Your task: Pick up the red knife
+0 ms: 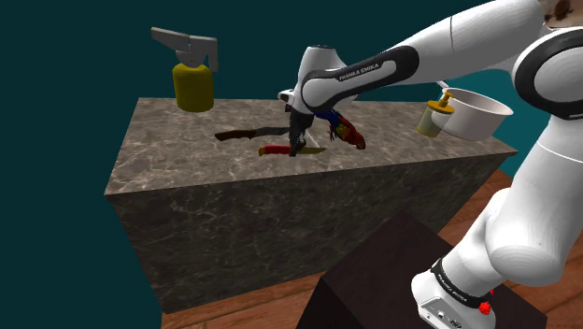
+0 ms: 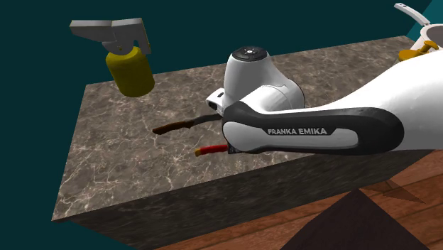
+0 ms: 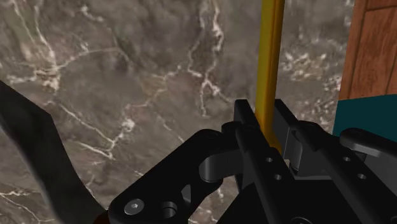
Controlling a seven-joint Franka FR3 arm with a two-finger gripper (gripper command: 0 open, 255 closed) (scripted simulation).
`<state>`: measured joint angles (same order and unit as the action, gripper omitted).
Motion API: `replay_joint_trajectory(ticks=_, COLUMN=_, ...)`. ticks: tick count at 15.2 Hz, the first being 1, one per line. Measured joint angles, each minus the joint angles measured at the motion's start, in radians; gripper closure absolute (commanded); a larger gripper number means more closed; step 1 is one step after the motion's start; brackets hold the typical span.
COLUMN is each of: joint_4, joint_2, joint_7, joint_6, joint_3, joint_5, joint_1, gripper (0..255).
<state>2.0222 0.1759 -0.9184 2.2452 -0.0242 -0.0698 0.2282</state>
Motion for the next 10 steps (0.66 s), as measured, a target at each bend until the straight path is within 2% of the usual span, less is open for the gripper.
replay_joint_trajectory(ticks=10, joint_4=-0.06, joint_2=-0.055, joint_7=0.009, joint_6=-0.115, joint_3=-0.001, joint_5=0.007, joint_1=0.001, gripper=255)
